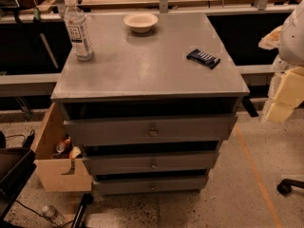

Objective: Move rxbar blueberry near blue plastic bottle

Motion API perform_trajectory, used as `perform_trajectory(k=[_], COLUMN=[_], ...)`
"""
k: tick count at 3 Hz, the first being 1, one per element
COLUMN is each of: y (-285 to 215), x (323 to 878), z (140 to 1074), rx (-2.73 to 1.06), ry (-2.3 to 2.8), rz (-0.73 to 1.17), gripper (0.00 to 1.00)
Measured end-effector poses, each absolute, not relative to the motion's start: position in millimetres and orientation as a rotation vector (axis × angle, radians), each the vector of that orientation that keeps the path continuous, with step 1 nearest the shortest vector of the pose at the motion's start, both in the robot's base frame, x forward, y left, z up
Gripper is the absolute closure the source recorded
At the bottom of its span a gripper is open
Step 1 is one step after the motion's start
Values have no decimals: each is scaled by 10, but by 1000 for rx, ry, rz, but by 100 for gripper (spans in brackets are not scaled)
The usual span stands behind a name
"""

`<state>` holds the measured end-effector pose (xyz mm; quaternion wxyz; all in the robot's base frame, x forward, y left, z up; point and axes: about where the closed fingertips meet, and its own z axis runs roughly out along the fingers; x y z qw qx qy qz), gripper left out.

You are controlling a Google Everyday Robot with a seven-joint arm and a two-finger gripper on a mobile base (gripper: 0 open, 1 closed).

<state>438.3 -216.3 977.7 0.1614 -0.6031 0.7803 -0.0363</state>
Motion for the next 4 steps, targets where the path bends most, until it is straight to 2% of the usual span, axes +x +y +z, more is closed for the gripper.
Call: perform_trajectory(k=[2,4], y=[-2255,-2924], x=[4515,5638], z=[9773,9821], rx=[-1610,-1164], ry=[2201,1914], rz=[-28,182], gripper=[0,0])
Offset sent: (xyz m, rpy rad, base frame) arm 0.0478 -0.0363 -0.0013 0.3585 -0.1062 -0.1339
